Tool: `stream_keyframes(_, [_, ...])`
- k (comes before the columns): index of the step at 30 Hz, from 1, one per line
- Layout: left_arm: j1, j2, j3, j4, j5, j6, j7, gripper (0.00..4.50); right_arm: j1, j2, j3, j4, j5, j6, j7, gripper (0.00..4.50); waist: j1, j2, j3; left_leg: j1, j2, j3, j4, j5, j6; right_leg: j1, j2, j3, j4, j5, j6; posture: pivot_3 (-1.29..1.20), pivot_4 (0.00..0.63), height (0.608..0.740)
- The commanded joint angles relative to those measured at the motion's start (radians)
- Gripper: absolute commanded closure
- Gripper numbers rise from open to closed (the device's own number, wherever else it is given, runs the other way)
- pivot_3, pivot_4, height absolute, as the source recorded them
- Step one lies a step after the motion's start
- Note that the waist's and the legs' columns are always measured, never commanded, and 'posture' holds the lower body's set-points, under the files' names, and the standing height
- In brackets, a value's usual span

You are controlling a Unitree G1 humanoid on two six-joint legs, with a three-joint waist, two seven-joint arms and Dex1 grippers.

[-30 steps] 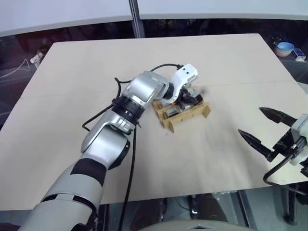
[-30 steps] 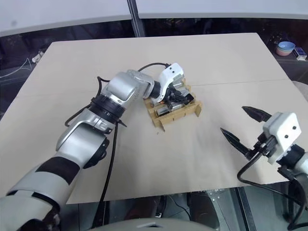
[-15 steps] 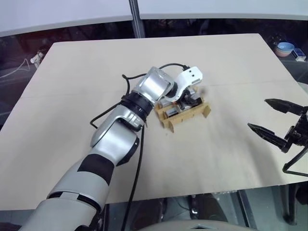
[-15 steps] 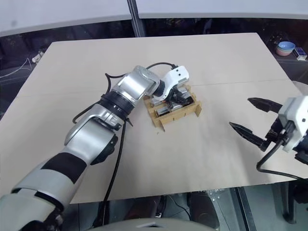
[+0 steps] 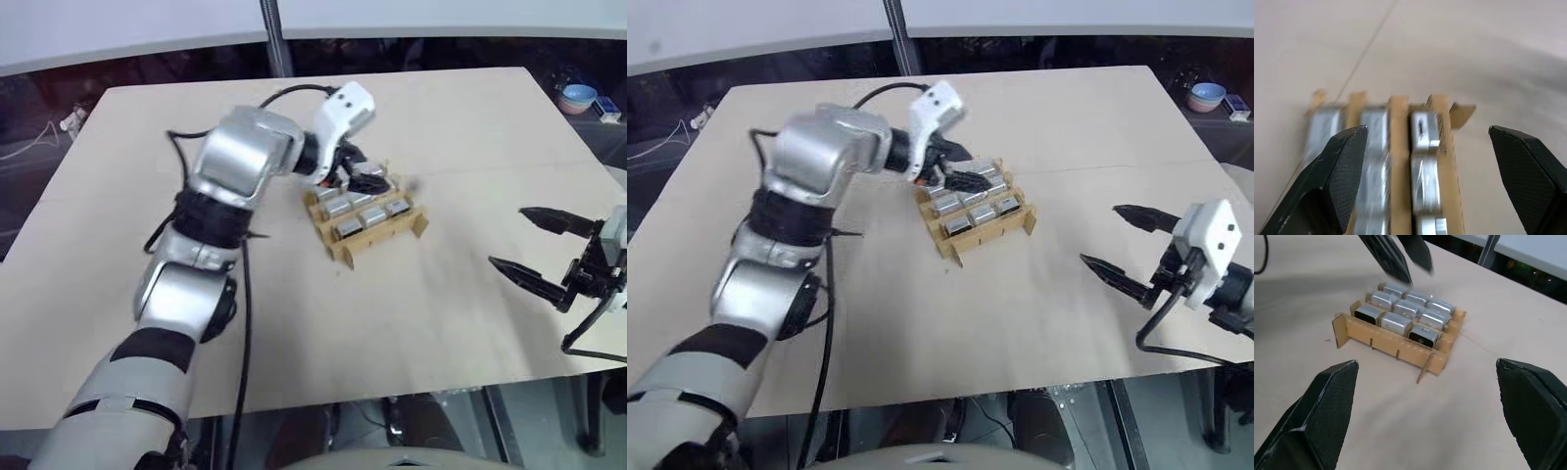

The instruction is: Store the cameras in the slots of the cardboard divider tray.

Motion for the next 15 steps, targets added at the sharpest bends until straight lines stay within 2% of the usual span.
stream_keyframes(1, [0.048, 0.004, 0.025, -0.105, -0.023, 0.051, 0.061, 0.36, -0.005, 0.01, 0.001, -0.014, -0.009, -0.021, -0.022, 0.0, 0.012, 0.0, 0.0, 0.0, 0.0, 0.0, 0.0, 0.0, 0.0, 0.0, 0.0, -0.001, 0.0, 0.0, 0.0, 0.0, 0.15, 0.74])
stream_keyframes(3, [0.071, -0.006, 0.036, -0.109, -0.023, 0.032, 0.096, 0.36, 0.009, 0.016, 0.016, -0.019, -0.032, -0.029, -0.03, 0.0, 0.027, -0.001, 0.0, -0.001, -0.001, -0.001, 0.002, 0.0, 0.0, 0.001, -0.001, -0.002, 0.0, 0.0, 0.0, 0.0, 0.15, 0.74])
stream_keyframes(5, [0.123, -0.012, 0.102, -0.162, -0.074, 0.009, 0.098, 0.36, 0.025, 0.028, 0.023, -0.052, -0.04, -0.03, -0.051, 0.0, 0.029, -0.001, 0.0, -0.001, -0.001, -0.002, 0.002, 0.0, 0.0, 0.001, -0.001, -0.003, -0.001, 0.0, 0.0, 0.0, 0.15, 0.74])
stream_keyframes(6, [0.168, -0.046, 0.175, -0.194, -0.097, -0.044, 0.138, 0.36, 0.034, 0.04, 0.025, -0.072, -0.04, -0.03, -0.067, 0.0, 0.027, 0.0, 0.0, -0.001, -0.001, -0.002, 0.002, 0.0, 0.0, 0.0, -0.001, -0.003, -0.001, 0.0, 0.0, 0.0, 0.15, 0.74])
stream_keyframes(7, [0.262, -0.068, 0.231, -0.243, -0.08, -0.28, 0.172, 0.36, 0.05, 0.055, 0.03, -0.094, -0.05, -0.035, -0.085, 0.0, 0.025, 0.0, 0.0, -0.001, -0.001, -0.001, 0.0, 0.0, 0.0, 0.0, -0.001, -0.002, -0.001, 0.0, 0.0, 0.0, 0.15, 0.74])
stream_keyframes(8, [0.353, -0.075, 0.313, -0.304, -0.114, -0.335, 0.172, 0.36, 0.074, 0.067, 0.03, -0.111, -0.056, -0.035, -0.096, 0.0, 0.022, 0.0, 0.0, -0.002, 0.0, -0.002, 0.001, 0.0, 0.0, 0.0, -0.001, -0.003, -0.002, 0.0, 0.0, 0.0, 0.15, 0.74])
stream_keyframes(10, [0.467, -0.076, 0.443, -0.379, -0.209, -0.305, 0.172, 0.36, 0.108, 0.082, 0.023, -0.127, -0.061, -0.033, -0.108, 0.0, 0.011, 0.001, -0.001, 0.0, 0.0, 0.001, 0.0, 0.0, 0.0, 0.0, 0.0, 0.001, -0.002, 0.0, 0.0, 0.0, 0.15, 0.74])
stream_keyframes(11, [0.51, -0.053, 0.491, -0.406, -0.279, -0.244, 0.137, 0.36, 0.118, 0.091, 0.01, -0.127, -0.067, -0.031, -0.127, 0.0, 0.002, 0.001, -0.002, 0.0, 0.0, 0.001, -0.001, 0.0, 0.0, -0.001, 0.0, 0.001, -0.001, 0.0, 0.0, 0.0, 0.15, 0.74])
stream_keyframes(12, [0.553, -0.029, 0.524, -0.433, -0.348, -0.233, 0.091, 0.17, 0.127, 0.098, -0.003, -0.125, -0.068, -0.031, -0.139, 0.0, -0.001, 0.001, -0.001, 0.0, 0.001, 0.001, -0.001, 0.0, 0.0, -0.001, 0.001, 0.0, -0.001, 0.0, 0.0, 0.0, 0.15, 0.74])
stream_keyframes(15, [0.803, 0.073, 0.638, -0.546, -0.375, -0.281, 0.056, 0.17, 0.207, 0.098, -0.061, -0.119, -0.085, -0.045, -0.124, 0.0, 0.0, 0.002, -0.003, 0.002, 0.001, 0.001, 0.0, 0.0, 0.0, 0.002, 0.0, 0.0, 0.0, 0.0, 0.0, 0.0, 0.15, 0.74])
